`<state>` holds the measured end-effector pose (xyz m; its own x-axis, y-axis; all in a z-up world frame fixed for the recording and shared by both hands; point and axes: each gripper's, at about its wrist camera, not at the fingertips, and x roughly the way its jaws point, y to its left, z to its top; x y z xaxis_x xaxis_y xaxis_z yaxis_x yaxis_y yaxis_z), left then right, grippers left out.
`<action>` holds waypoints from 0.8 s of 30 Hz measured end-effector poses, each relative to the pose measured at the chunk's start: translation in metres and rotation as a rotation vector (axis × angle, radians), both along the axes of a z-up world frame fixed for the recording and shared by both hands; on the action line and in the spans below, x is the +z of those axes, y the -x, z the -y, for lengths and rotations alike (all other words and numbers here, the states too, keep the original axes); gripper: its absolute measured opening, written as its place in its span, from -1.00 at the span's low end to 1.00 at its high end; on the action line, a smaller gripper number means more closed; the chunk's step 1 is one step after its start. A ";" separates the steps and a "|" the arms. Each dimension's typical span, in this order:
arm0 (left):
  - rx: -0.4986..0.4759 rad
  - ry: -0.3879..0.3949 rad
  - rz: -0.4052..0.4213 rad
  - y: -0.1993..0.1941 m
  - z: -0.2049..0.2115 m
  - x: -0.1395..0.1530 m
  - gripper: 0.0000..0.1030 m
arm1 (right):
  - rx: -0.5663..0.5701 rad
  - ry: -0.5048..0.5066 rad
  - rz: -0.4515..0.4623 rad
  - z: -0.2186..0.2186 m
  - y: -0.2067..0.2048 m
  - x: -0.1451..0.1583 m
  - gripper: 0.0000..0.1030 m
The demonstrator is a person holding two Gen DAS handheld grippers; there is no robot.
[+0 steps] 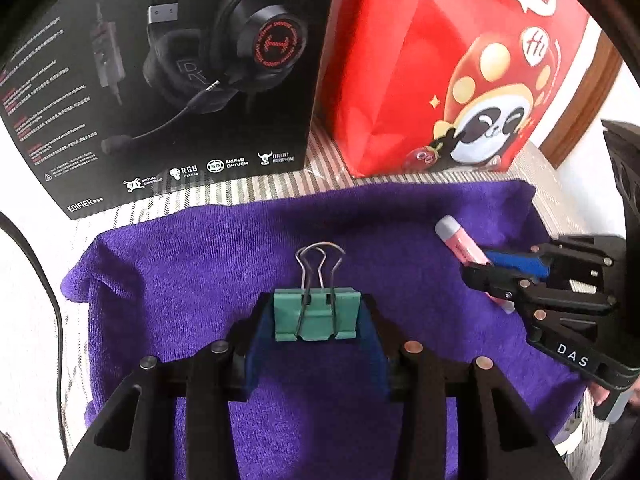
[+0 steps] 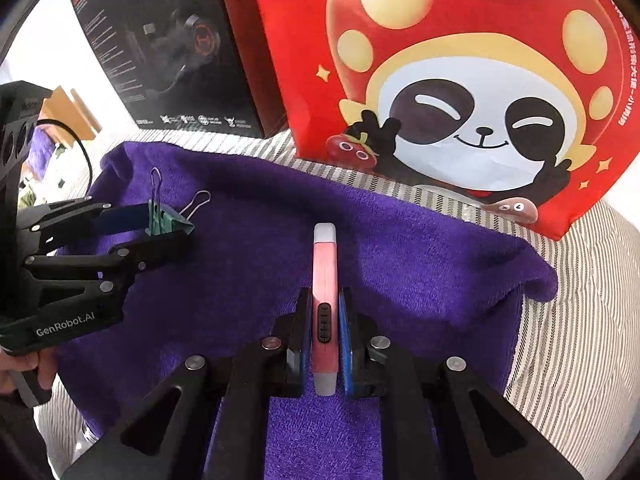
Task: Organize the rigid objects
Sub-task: 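Carry the clip and highlighter onto the purple towel and open both tools, then move both tools back toward the remaining items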
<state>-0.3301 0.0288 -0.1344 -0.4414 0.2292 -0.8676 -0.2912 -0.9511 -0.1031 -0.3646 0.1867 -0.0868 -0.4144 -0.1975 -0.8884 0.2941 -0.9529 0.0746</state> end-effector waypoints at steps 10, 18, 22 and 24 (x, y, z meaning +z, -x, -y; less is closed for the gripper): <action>0.033 -0.012 0.000 -0.029 0.020 0.013 0.27 | 0.002 0.040 0.018 -0.011 -0.022 0.017 0.02; 0.093 -0.119 -0.098 -0.089 0.064 0.053 0.94 | -0.129 0.162 -0.078 -0.045 -0.097 0.075 0.92; 0.094 -0.134 -0.076 -0.129 0.066 0.056 0.97 | -0.188 0.230 -0.047 -0.078 -0.141 0.082 1.00; 0.103 -0.119 -0.063 -0.149 0.064 0.049 0.97 | -0.185 0.239 -0.025 -0.081 -0.156 0.073 1.00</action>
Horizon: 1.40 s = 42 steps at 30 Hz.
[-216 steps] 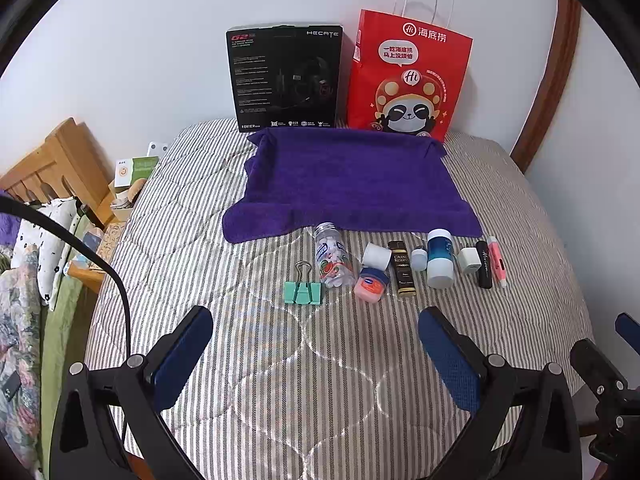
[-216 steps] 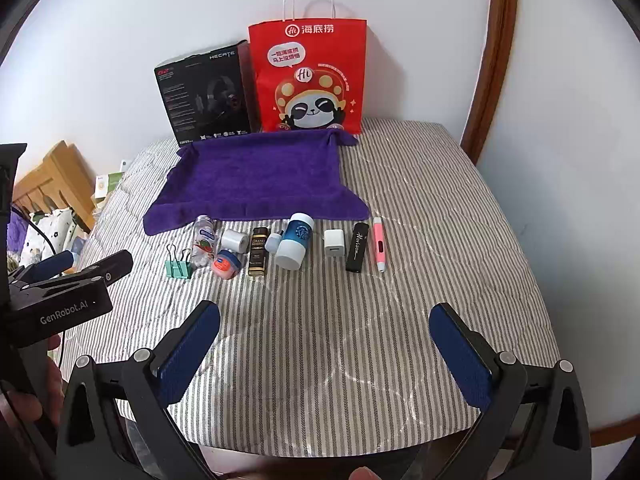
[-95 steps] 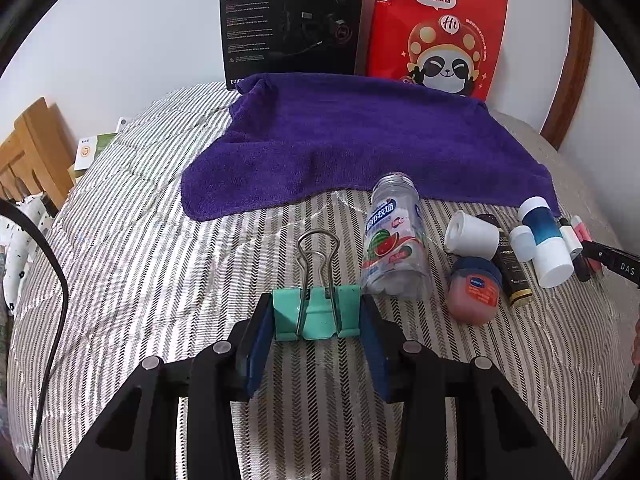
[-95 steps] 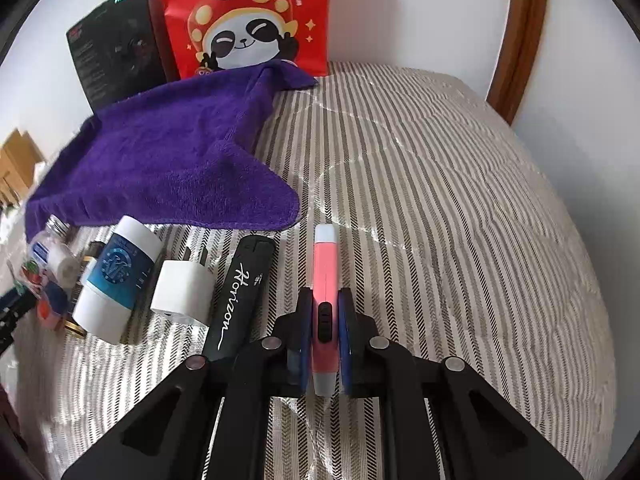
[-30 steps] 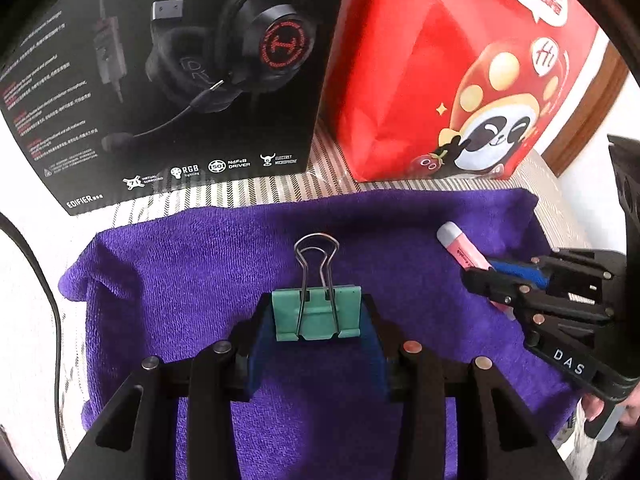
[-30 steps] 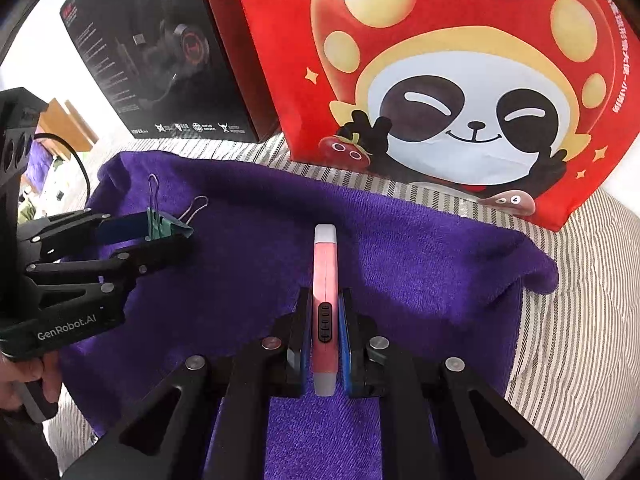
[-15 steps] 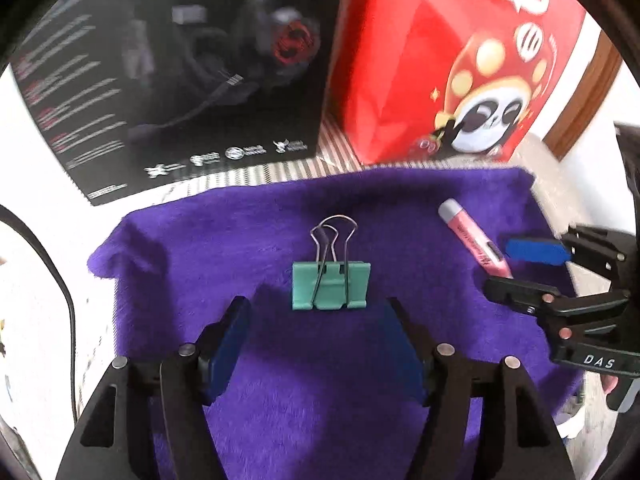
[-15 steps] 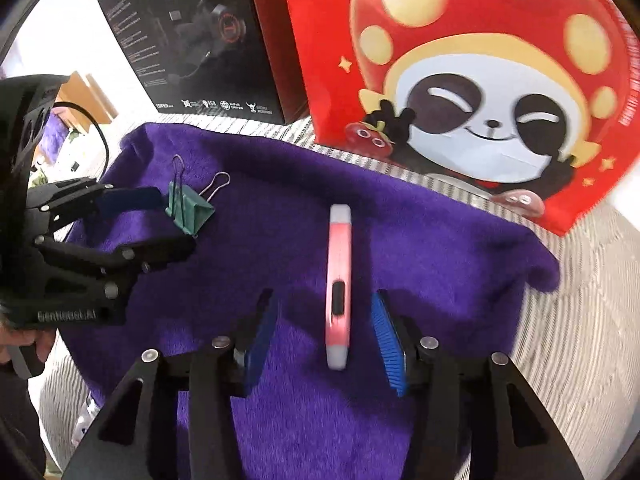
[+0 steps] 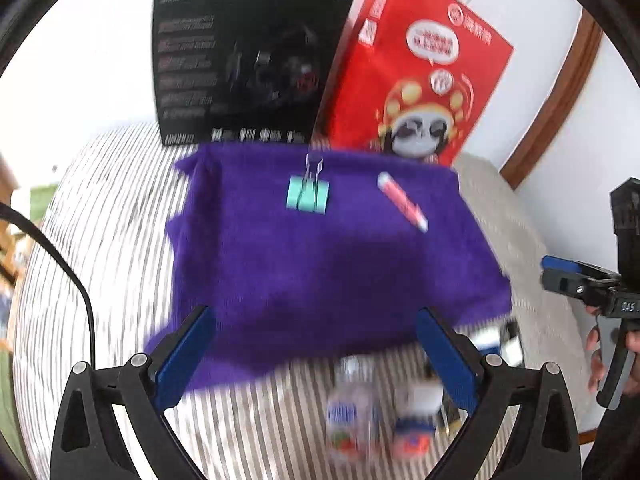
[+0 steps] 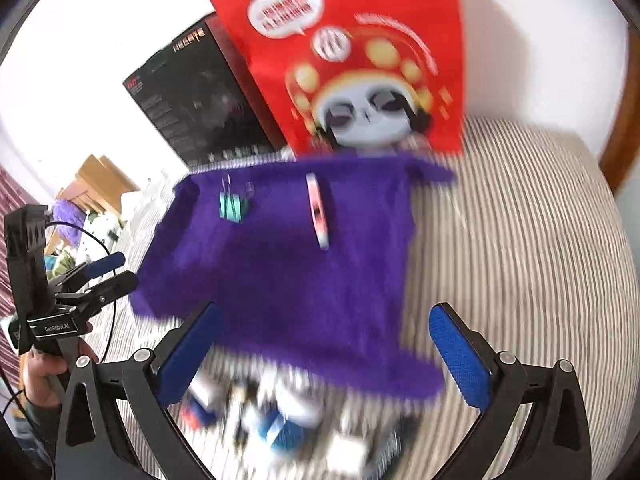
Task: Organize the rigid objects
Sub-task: 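Move both tools back toward the remaining items, then grasp the clear candy bottle with the left tool while the right tool grasps the black Horizon case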
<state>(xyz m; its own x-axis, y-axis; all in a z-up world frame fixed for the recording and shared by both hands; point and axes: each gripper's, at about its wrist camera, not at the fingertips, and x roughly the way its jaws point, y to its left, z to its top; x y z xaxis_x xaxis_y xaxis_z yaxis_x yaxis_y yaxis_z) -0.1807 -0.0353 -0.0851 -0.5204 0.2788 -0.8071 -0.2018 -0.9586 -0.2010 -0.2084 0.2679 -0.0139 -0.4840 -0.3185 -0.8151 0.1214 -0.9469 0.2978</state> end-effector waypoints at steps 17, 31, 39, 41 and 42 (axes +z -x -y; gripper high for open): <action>-0.035 0.181 0.042 -0.047 -0.027 -0.066 0.97 | -0.188 -0.107 -0.020 -0.043 -0.122 -0.036 1.00; -0.029 0.205 -0.025 -0.052 -0.036 -0.066 0.55 | -0.196 -0.082 -0.007 -0.043 -0.126 -0.054 1.00; -0.063 0.185 -0.045 -0.056 -0.044 -0.061 -0.24 | -0.189 -0.115 0.021 -0.034 -0.113 -0.064 0.88; -0.059 0.171 -0.045 -0.056 -0.043 -0.062 -0.24 | -0.179 -0.142 0.021 -0.031 -0.113 -0.067 0.87; -0.060 0.168 -0.046 -0.056 -0.043 -0.062 -0.24 | -0.167 -0.166 0.034 -0.028 -0.111 -0.070 0.86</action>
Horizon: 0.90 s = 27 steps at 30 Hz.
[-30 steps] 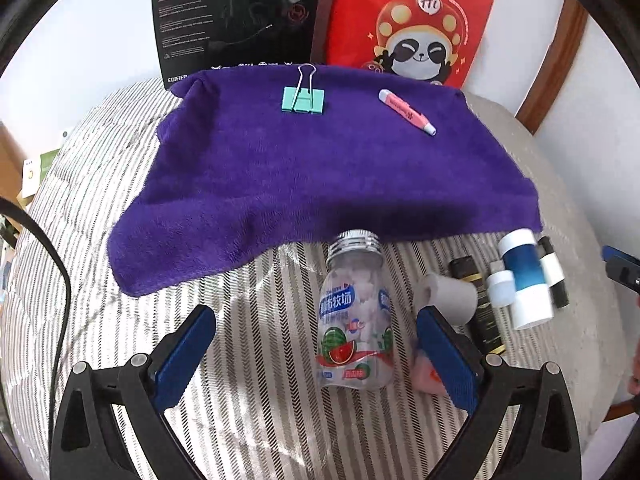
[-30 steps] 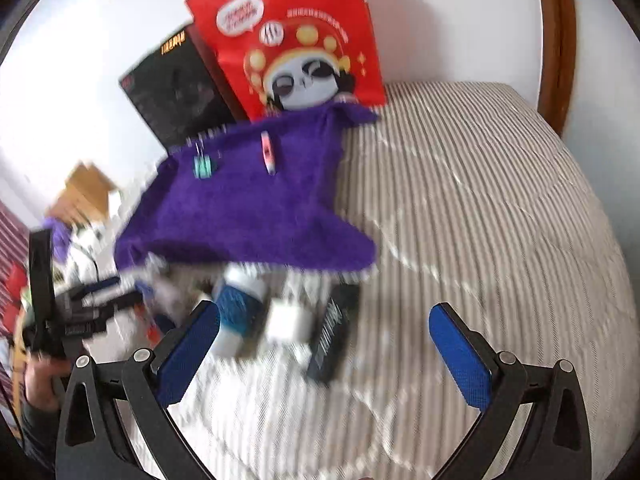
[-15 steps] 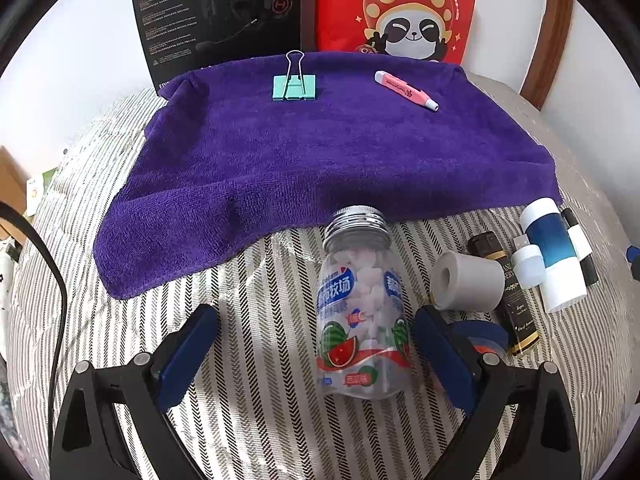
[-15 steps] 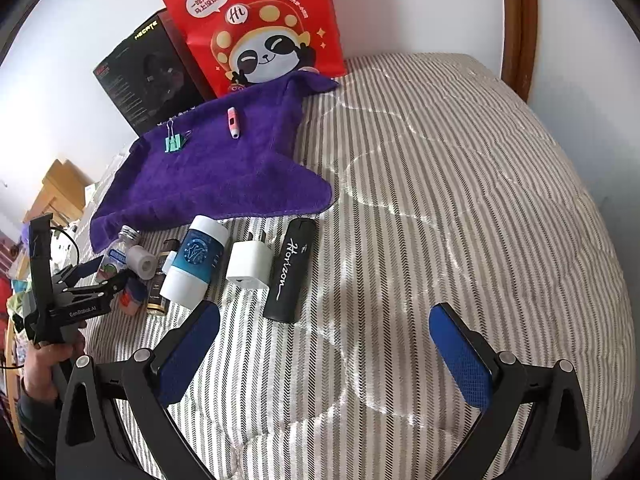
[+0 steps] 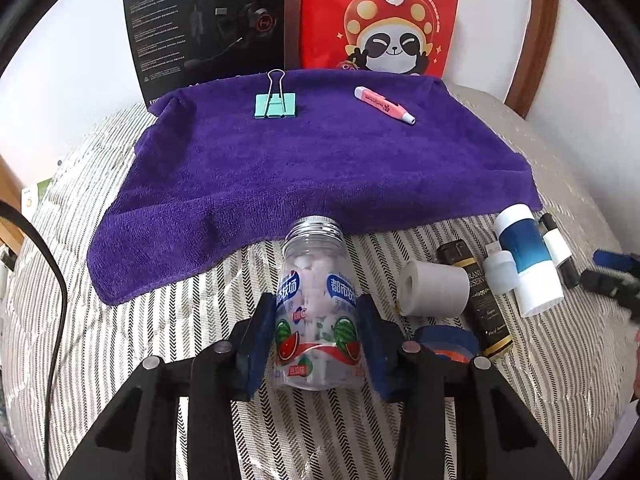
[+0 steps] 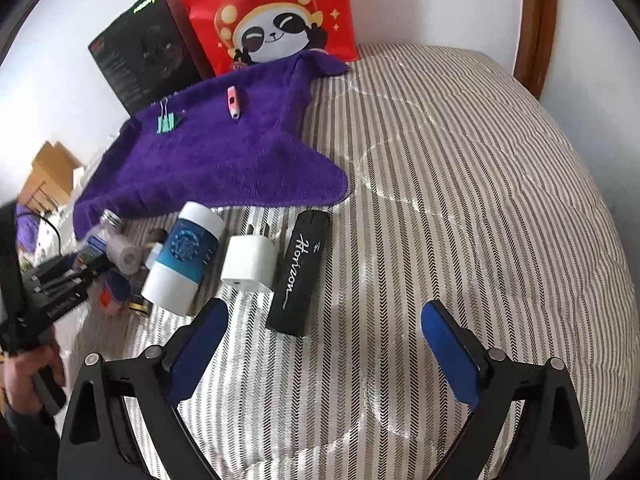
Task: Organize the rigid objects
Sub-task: 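Grasp the clear candy bottle with the left tool while the right tool grasps the black Horizon case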
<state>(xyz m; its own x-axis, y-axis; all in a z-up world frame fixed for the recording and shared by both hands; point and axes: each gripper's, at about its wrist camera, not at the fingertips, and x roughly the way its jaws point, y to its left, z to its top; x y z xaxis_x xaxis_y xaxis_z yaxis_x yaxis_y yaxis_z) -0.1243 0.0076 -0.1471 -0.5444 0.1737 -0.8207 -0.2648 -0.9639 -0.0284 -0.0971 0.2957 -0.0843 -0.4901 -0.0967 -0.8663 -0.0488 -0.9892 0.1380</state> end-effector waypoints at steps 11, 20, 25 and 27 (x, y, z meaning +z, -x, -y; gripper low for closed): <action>-0.008 -0.018 0.004 0.001 0.003 0.001 -0.24 | -0.105 -0.050 -0.026 -0.019 0.010 -0.012 0.68; 0.007 -0.023 0.000 0.000 0.002 0.001 -0.24 | -0.042 -0.127 -0.058 0.002 0.024 -0.006 0.11; 0.017 -0.032 0.006 -0.001 0.006 0.001 -0.24 | 0.009 -0.114 -0.075 0.011 0.022 -0.001 -0.57; 0.018 -0.038 0.004 -0.002 0.007 0.001 -0.24 | 0.011 -0.077 -0.072 0.006 0.022 0.000 -0.58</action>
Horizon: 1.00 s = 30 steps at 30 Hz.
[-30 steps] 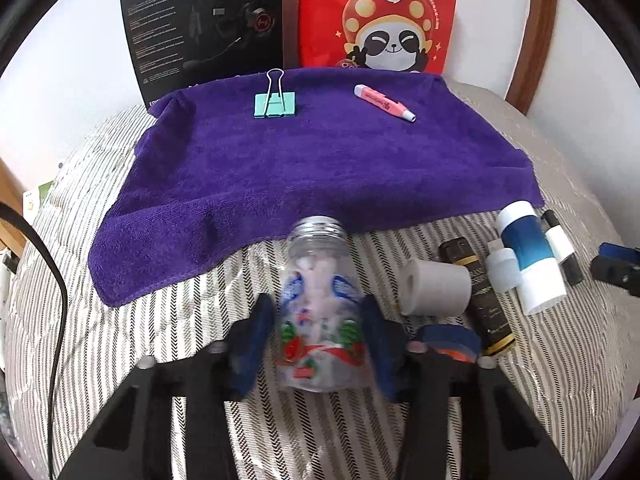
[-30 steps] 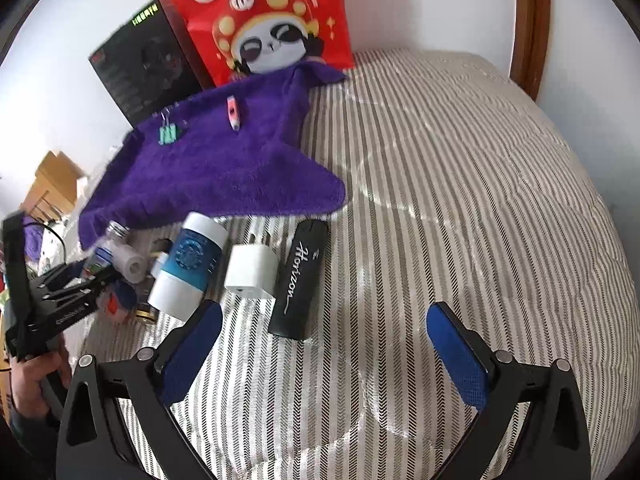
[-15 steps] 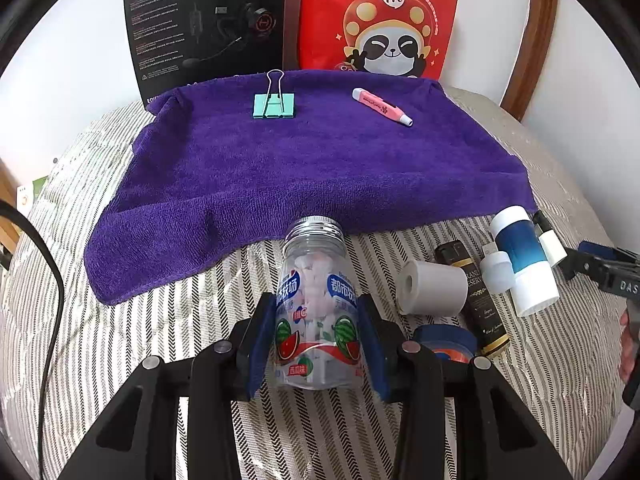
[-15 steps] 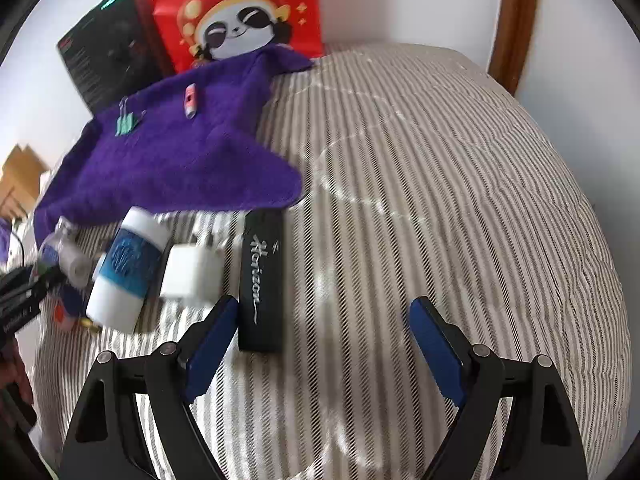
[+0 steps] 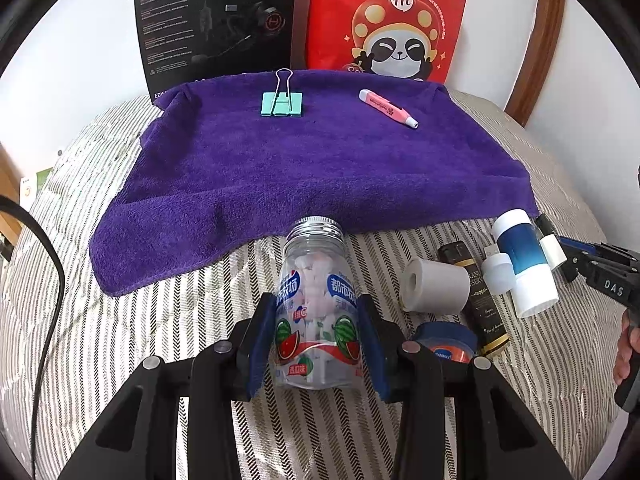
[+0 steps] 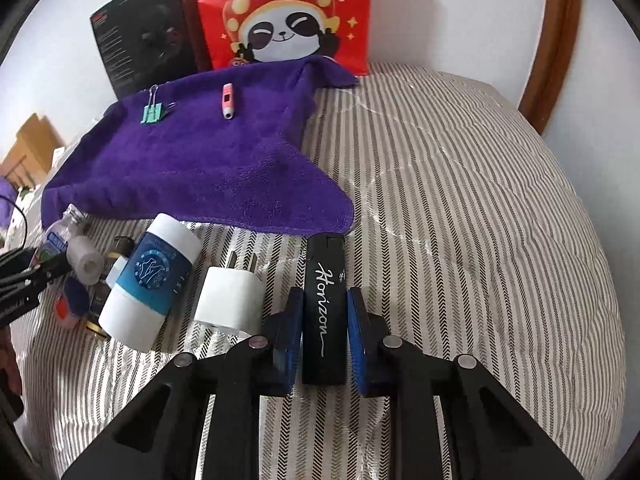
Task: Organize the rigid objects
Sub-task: 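Grasp the clear candy bottle with the left tool while the right tool grasps the black Horizon case, then carry the bottle and black case onto the purple towel and open both tools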
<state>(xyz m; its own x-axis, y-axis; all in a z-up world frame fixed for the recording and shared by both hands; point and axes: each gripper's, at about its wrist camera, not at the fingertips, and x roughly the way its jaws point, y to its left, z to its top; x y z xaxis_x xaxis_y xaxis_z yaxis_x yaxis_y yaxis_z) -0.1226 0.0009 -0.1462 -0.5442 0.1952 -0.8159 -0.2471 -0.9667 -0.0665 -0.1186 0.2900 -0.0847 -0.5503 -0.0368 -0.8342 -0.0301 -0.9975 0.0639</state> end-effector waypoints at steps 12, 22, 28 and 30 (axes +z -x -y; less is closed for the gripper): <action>0.040 -0.104 0.025 -0.005 0.025 0.006 -0.24 | -0.012 0.110 -0.007 -0.014 -0.009 0.019 -0.58; 0.044 -0.092 -0.025 -0.003 0.036 0.041 -0.24 | 0.026 0.135 -0.058 -0.006 0.006 0.049 -0.58; 0.053 -0.103 -0.054 0.013 0.051 0.063 -0.24 | 0.054 0.156 -0.086 -0.001 0.024 0.067 -0.58; 0.054 -0.096 -0.065 0.020 0.052 0.068 -0.24 | 0.058 0.164 -0.094 0.000 0.030 0.071 -0.58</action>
<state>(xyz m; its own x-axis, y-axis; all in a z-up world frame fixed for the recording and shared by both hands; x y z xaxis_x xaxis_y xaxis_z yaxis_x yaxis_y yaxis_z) -0.1423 -0.0513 -0.0778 -0.6071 0.2400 -0.7575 -0.2016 -0.9686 -0.1453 -0.1490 0.2904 -0.0139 -0.6186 -0.2018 -0.7594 0.0408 -0.9734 0.2254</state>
